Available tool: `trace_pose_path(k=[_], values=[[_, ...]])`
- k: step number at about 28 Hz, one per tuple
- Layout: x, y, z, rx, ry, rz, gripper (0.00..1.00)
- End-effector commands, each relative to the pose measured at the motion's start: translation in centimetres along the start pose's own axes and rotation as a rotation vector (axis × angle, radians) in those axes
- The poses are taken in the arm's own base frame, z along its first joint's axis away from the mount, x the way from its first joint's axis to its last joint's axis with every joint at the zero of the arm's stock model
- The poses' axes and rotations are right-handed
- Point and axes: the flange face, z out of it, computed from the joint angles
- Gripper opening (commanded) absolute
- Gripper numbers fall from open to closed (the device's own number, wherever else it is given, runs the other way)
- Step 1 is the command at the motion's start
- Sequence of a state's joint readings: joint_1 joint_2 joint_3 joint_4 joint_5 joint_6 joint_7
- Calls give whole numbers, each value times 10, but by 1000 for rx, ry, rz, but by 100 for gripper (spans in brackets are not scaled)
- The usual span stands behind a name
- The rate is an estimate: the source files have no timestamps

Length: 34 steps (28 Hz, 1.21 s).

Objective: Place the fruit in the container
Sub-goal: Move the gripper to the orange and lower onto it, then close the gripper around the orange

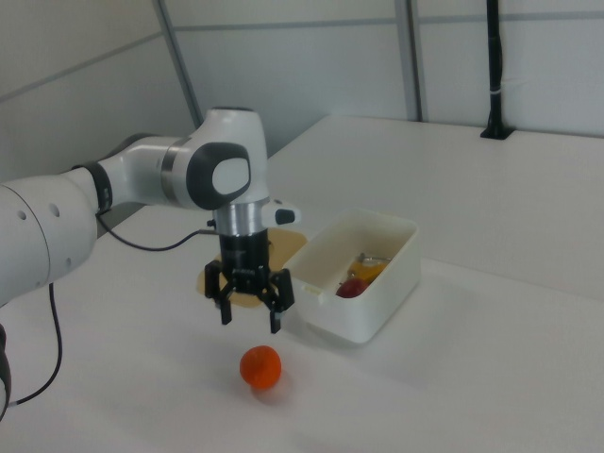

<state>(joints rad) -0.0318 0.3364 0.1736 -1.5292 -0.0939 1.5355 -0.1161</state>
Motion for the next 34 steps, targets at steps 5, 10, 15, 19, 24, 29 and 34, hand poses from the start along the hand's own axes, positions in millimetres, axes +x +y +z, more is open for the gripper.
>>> trace_pose_path(k=[5, 10, 15, 19, 24, 29, 34], values=[[17, -38, 63, -77, -131, -85, 100], [32, -39, 84, -121, -139, -87, 100], [47, -39, 94, -140, -86, -55, 100], [54, -45, 109, -201, -106, -63, 100], [61, -52, 120, -210, -108, -64, 100], [64, -56, 118, -215, -82, -71, 100], [68, -62, 114, -229, -57, -84, 82]])
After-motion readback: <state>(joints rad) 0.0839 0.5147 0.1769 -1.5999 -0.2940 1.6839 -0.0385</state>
